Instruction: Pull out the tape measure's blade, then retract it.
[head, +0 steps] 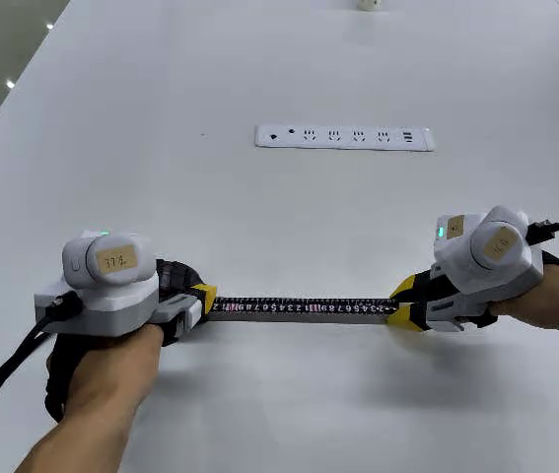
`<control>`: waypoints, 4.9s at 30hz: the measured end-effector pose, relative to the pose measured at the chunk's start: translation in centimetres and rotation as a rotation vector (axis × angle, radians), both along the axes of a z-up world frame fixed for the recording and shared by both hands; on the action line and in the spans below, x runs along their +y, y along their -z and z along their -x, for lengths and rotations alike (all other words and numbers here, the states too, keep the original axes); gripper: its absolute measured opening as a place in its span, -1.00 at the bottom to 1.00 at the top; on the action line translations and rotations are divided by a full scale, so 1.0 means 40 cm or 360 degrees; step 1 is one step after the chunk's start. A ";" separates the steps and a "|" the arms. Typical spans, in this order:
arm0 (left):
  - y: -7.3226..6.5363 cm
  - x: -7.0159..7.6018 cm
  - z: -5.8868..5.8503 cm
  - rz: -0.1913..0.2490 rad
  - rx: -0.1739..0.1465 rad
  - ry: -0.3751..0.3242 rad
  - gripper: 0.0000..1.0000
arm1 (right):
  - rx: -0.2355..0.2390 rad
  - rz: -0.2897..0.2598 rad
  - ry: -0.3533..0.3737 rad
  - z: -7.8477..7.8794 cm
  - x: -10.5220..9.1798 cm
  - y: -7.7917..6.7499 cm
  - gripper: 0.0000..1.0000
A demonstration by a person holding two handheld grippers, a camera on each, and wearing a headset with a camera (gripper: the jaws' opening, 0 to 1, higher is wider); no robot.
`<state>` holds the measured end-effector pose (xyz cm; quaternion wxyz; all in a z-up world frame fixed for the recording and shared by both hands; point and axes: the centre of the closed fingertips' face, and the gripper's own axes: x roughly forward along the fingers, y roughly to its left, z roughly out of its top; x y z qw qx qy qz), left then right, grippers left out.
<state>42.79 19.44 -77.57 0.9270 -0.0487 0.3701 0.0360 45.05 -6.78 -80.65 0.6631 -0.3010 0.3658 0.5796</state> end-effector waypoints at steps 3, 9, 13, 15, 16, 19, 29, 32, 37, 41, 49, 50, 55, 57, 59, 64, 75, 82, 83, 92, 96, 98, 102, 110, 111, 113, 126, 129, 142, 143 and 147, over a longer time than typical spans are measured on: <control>0.000 -0.002 0.000 0.0000 0.0001 0.0002 0.13 | -0.0003 0.0005 -0.0006 0.002 0.001 -0.002 -0.79; -0.001 -0.002 0.000 0.0009 0.0002 0.0001 0.13 | 0.0000 -0.0001 -0.0011 0.005 0.007 -0.003 -0.80; 0.000 0.000 -0.002 0.0020 0.0003 0.0004 0.13 | 0.0001 -0.0011 -0.0024 0.011 0.025 -0.004 -0.80; 0.001 -0.001 -0.002 0.0022 0.0003 0.0005 0.13 | 0.0001 -0.0016 -0.0030 0.013 0.032 -0.004 -0.80; 0.001 0.000 -0.002 0.0023 0.0002 0.0005 0.13 | 0.0000 -0.0018 -0.0033 0.013 0.035 -0.004 -0.80; 0.001 -0.001 -0.002 0.0028 0.0004 0.0007 0.14 | 0.0001 -0.0019 -0.0038 0.014 0.038 -0.004 -0.80; 0.001 -0.004 0.000 0.0035 0.0003 0.0010 0.14 | 0.0005 -0.0028 -0.0047 0.016 0.055 -0.002 -0.80; 0.001 -0.004 0.000 0.0038 0.0003 0.0011 0.14 | 0.0004 -0.0029 -0.0055 0.016 0.062 -0.001 -0.80; 0.001 -0.005 0.000 0.0041 0.0004 0.0014 0.14 | 0.0003 -0.0030 -0.0064 0.018 0.076 -0.001 -0.80; 0.001 -0.006 0.001 0.0044 0.0003 0.0014 0.14 | 0.0003 -0.0031 -0.0067 0.018 0.084 0.000 -0.80; 0.001 -0.006 0.001 0.0042 0.0002 0.0022 0.15 | 0.0009 -0.0044 -0.0068 0.022 0.104 0.000 -0.80; 0.001 -0.005 0.001 0.0042 0.0002 0.0022 0.15 | 0.0010 -0.0045 -0.0069 0.022 0.106 0.001 -0.80; 0.001 -0.005 0.000 0.0044 0.0004 0.0022 0.15 | 0.0012 -0.0054 -0.0074 0.025 0.126 0.001 -0.80; 0.002 -0.004 0.000 0.0045 0.0004 0.0021 0.15 | 0.0011 -0.0057 -0.0077 0.026 0.133 0.000 -0.80; 0.002 -0.004 0.000 0.0048 0.0004 0.0021 0.15 | 0.0012 -0.0060 -0.0077 0.025 0.138 0.000 -0.80; 0.004 -0.003 -0.001 0.0050 0.0006 0.0024 0.15 | 0.0012 -0.0060 -0.0080 0.028 0.150 0.003 -0.79; 0.001 -0.005 0.001 0.0060 0.0010 0.0024 0.16 | 0.0014 -0.0078 -0.0085 0.033 0.183 0.000 -0.79; 0.002 -0.003 -0.001 0.0065 0.0012 0.0024 0.16 | 0.0011 -0.0087 -0.0091 0.033 0.203 0.000 -0.79; 0.002 -0.003 -0.001 0.0065 0.0012 0.0025 0.16 | 0.0013 -0.0088 -0.0091 0.033 0.205 0.000 -0.79; 0.001 0.000 -0.002 0.0070 0.0013 0.0023 0.16 | 0.0009 -0.0092 -0.0099 0.033 0.227 0.000 -0.79; 0.001 0.000 -0.003 0.0073 0.0014 0.0023 0.16 | 0.0009 -0.0097 -0.0103 0.033 0.236 -0.001 -0.79; 0.001 0.000 -0.003 0.0075 0.0014 0.0022 0.16 | 0.0005 -0.0094 -0.0108 0.032 0.239 -0.001 -0.79; 0.001 0.000 -0.003 0.0079 0.0015 0.0020 0.16 | 0.0007 -0.0105 -0.0109 0.034 0.249 -0.001 -0.79; 0.002 -0.002 -0.001 0.0086 0.0018 0.0025 0.16 | 0.0009 -0.0117 -0.0125 0.040 0.273 -0.001 -0.79; 0.002 -0.002 -0.001 0.0088 0.0019 0.0025 0.16 | 0.0008 -0.0116 -0.0130 0.040 0.277 -0.001 -0.79; 0.002 -0.002 -0.001 0.0091 0.0019 0.0026 0.16 | 0.0009 -0.0124 -0.0132 0.041 0.284 -0.002 -0.79; 0.001 -0.005 0.001 0.0104 0.0023 0.0031 0.17 | 0.0005 -0.0165 -0.0160 0.052 0.344 -0.003 -0.79; 0.001 -0.006 0.001 0.0107 0.0023 0.0032 0.17 | 0.0003 -0.0170 -0.0167 0.055 0.357 -0.003 -0.79; 0.002 -0.002 -0.003 0.0119 0.0028 0.0029 0.17 | -0.0003 -0.0203 -0.0184 0.057 0.417 -0.002 -0.79; 0.003 -0.002 -0.004 0.0119 0.0029 0.0030 0.17 | -0.0001 -0.0207 -0.0183 0.058 0.421 -0.002 -0.79; 0.003 -0.002 -0.005 0.0122 0.0029 0.0028 0.17 | -0.0003 -0.0223 -0.0188 0.060 0.441 -0.002 -0.79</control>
